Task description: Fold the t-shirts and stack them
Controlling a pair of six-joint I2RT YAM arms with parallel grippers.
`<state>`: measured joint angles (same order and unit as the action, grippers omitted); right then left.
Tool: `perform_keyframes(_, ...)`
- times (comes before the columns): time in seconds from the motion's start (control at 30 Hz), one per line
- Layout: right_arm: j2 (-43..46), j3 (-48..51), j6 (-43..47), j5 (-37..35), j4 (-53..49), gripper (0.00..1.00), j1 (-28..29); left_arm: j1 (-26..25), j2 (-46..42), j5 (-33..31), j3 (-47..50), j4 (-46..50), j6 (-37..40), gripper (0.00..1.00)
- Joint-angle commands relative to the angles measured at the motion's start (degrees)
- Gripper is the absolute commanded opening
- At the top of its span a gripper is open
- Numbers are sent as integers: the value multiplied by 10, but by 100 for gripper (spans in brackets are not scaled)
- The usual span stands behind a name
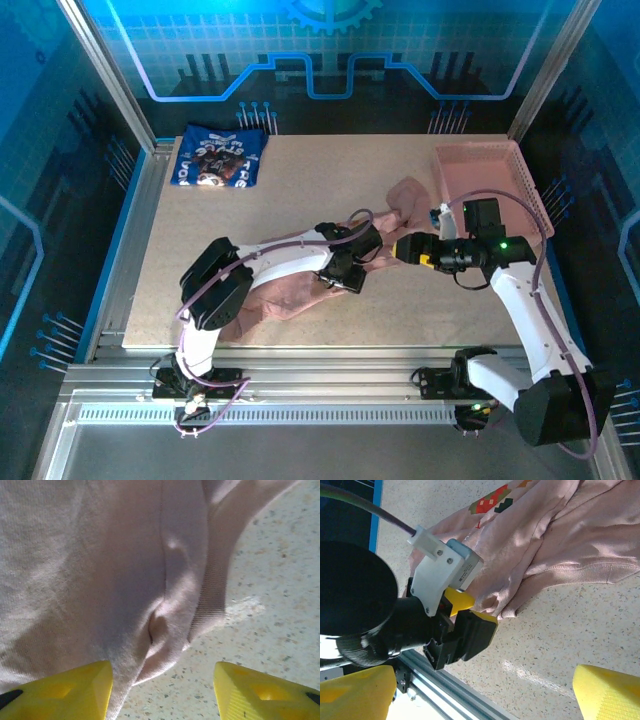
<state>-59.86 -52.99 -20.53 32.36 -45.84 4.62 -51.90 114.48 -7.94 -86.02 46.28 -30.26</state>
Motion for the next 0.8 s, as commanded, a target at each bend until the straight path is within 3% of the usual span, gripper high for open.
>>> perform_keyframes(0.0, 10, 10, -3, 8, -4, 92, 8, 6, 20, -29, -8, 18, -12, 52)
perform_keyframes(0.13, 10, 21, -8, 16, 2, 92, 9, 16, 33, -28, -3, 6, -9, 35)
perform_keyframes(0.3, 12, 42, -13, 18, 8, 91, 14, 26, 0, -33, 5, 8, 4, 6)
perform_keyframes(0.57, 1, 89, -42, 15, 48, 91, 42, 61, -95, -22, -7, 46, 48, 0)
perform_keyframes(0.77, -40, 109, -96, -24, 106, 88, 125, 157, -156, 28, -75, 96, 130, 0)
